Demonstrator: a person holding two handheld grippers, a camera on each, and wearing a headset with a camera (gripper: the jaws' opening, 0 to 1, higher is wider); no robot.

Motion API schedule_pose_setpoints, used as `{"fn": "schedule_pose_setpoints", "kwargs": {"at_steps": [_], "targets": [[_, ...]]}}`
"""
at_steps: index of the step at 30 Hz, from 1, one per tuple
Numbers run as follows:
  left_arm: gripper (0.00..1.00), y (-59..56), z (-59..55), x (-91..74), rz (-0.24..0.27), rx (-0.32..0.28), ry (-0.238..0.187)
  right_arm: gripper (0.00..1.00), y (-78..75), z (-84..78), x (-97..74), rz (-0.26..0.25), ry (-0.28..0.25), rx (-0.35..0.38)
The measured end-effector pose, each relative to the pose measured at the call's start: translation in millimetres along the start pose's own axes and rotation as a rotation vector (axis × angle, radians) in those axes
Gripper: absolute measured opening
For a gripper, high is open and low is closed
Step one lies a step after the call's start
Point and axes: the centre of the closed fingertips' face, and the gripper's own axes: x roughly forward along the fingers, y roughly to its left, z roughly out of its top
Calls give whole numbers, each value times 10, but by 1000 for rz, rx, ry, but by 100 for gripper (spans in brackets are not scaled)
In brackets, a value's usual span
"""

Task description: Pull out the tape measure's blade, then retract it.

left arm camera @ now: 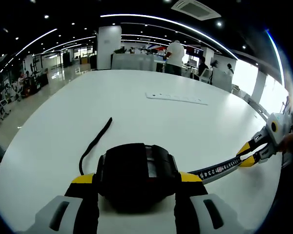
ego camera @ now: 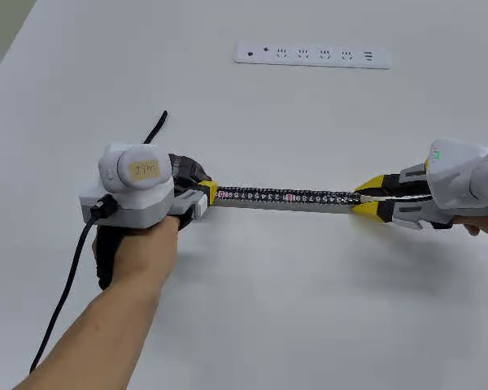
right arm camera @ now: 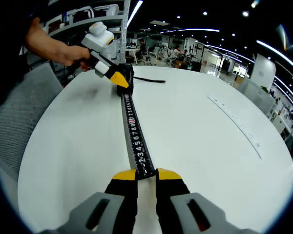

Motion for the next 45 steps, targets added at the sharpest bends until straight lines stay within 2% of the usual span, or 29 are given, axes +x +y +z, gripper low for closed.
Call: {"fn": "schedule_pose_setpoints", "kwargs": {"at_steps": [23, 32, 33, 45], "targets": [[60, 7, 0, -12, -7, -1, 0, 12, 83, 221, 219, 23, -34, 12], [60, 4, 1, -13, -7, -3, -2, 11, 98, 264, 253, 26, -41, 13], [60, 3, 3, -11, -8, -4, -3, 11, 112, 321, 292, 29, -51, 17], [60, 3, 2, -9, -12, -12, -2, 11, 136, 425, 384, 38, -63, 17]]}}
